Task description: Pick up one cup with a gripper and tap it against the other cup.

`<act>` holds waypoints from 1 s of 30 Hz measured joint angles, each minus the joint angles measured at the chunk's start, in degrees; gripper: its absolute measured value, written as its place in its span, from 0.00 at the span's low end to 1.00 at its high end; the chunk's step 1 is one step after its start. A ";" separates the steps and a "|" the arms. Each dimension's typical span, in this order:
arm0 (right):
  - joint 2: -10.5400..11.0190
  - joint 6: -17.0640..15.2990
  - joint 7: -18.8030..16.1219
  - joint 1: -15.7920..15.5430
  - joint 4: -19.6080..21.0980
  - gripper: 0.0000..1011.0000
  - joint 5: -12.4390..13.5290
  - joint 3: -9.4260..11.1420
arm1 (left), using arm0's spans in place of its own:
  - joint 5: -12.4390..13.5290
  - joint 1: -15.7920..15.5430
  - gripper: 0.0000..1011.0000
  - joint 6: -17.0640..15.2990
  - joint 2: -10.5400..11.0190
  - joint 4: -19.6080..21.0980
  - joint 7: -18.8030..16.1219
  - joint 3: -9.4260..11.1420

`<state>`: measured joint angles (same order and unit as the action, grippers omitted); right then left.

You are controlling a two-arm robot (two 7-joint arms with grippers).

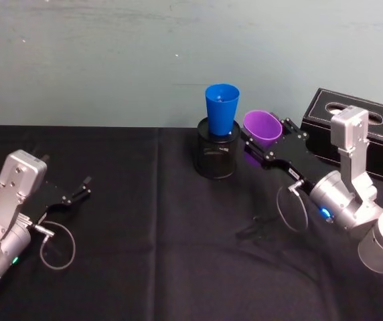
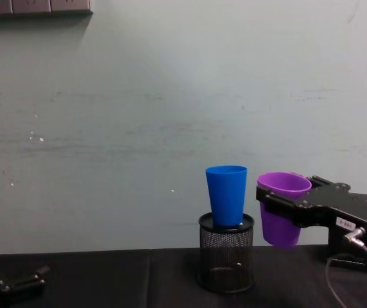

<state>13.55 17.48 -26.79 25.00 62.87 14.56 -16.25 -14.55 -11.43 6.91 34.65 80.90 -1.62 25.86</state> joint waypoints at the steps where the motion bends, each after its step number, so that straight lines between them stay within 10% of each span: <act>1: -0.13 0.32 -0.30 0.59 -0.64 0.72 0.06 -0.09 | 0.00 0.00 1.00 0.00 0.00 0.00 0.00 0.00; 30: -2.66 4.48 -6.28 8.96 -12.29 0.72 3.34 -1.40 | 0.00 0.00 1.00 0.00 0.00 0.00 0.00 0.00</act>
<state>10.89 21.96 -33.07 33.96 50.58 17.90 -17.65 -14.55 -11.43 6.91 34.65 80.90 -1.62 25.86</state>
